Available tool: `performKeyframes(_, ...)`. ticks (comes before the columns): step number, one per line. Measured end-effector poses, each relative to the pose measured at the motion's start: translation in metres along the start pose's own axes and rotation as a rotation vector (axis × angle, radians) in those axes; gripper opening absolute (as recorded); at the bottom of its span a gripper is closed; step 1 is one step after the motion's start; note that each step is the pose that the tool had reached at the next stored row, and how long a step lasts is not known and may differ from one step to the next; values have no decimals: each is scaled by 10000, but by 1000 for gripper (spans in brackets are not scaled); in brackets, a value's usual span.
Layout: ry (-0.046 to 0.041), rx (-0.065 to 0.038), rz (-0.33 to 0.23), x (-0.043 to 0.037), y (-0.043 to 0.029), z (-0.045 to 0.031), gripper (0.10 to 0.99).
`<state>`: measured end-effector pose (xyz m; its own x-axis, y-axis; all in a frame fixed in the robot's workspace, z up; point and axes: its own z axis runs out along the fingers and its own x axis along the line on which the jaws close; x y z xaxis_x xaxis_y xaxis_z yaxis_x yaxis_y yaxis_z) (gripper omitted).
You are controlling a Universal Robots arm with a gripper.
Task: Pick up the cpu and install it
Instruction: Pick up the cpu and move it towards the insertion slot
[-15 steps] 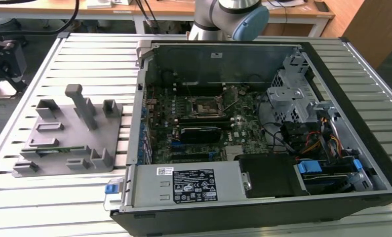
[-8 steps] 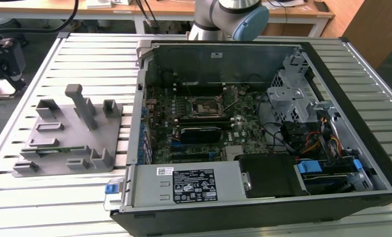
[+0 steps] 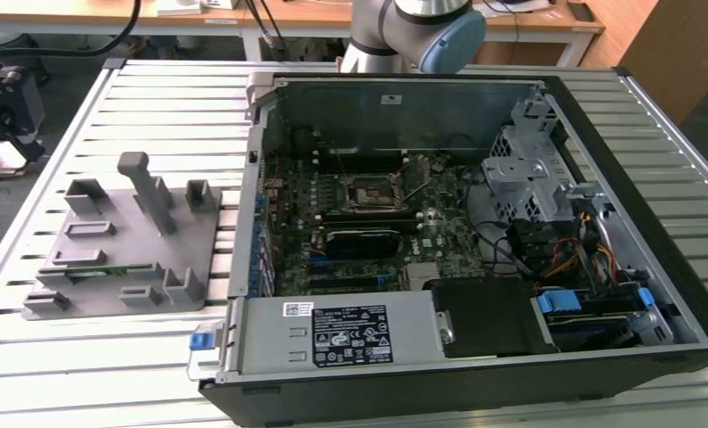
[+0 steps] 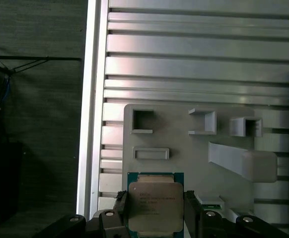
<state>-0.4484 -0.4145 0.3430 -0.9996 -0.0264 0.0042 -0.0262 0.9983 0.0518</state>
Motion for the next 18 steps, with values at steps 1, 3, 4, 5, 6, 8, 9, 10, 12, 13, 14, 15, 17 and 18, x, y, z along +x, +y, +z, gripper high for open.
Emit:
performKeyframes(1, 0, 0, 0, 0, 0, -4, 537)
performKeyframes(3, 0, 0, 0, 0, 0, -10, 537)
performKeyframes(4, 0, 1, 0, 0, 1, -13, 537)
performKeyframes(5, 0, 0, -1, 0, 1, -16, 537)
performKeyframes(6, 0, 0, 0, 0, 1, -19, 537)
performKeyframes(8, 0, 0, 0, 0, 1, -26, 537)
performKeyframes(9, 1, 0, 0, 0, 1, -30, 537)
performKeyframes(10, 1, 0, 0, 0, 2, -34, 537)
performKeyframes(12, 0, 0, 0, 0, 2, -41, 537)
performKeyframes(13, 0, 0, 0, 0, 2, -45, 537)
performKeyframes(14, 1, 0, 0, 0, 2, -49, 537)
performKeyframes(15, 1, 1, -1, 0, 2, -53, 537)
performKeyframes(17, 0, 0, 0, 0, 3, -60, 537)
performKeyframes(18, 0, 0, 0, 0, 3, -64, 537)
